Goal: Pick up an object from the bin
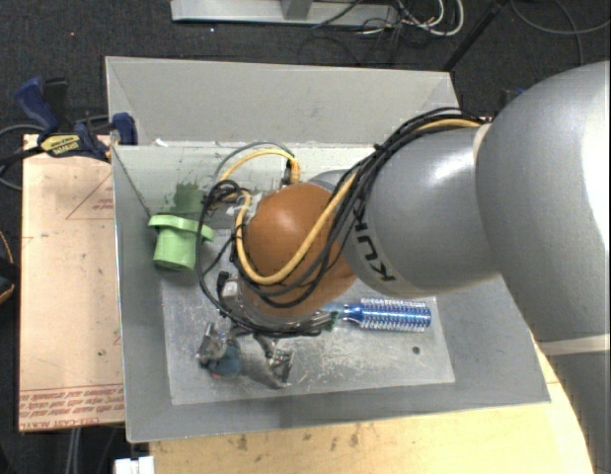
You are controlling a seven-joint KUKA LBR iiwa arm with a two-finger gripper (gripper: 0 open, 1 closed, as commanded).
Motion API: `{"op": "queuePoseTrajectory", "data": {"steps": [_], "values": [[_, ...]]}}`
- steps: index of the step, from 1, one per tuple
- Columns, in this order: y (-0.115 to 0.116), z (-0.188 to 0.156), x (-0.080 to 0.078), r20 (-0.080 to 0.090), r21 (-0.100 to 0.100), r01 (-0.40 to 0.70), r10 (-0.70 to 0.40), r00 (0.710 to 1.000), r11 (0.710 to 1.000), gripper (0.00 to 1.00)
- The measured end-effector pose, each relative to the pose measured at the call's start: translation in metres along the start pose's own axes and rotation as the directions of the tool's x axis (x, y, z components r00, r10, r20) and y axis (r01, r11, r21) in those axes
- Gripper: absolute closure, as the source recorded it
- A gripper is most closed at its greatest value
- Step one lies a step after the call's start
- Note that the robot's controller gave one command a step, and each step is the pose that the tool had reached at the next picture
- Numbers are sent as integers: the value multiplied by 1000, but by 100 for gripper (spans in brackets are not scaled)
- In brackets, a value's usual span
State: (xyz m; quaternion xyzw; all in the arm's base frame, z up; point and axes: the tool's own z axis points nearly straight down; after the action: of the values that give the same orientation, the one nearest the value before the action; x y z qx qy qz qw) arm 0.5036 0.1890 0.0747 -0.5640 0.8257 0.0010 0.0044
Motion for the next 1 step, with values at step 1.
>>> {"op": "queuePoseTrajectory", "data": {"steps": [1], "values": [[-1, -2, -2, -3, -1, -4, 4, 1000, 1000, 0]]}}
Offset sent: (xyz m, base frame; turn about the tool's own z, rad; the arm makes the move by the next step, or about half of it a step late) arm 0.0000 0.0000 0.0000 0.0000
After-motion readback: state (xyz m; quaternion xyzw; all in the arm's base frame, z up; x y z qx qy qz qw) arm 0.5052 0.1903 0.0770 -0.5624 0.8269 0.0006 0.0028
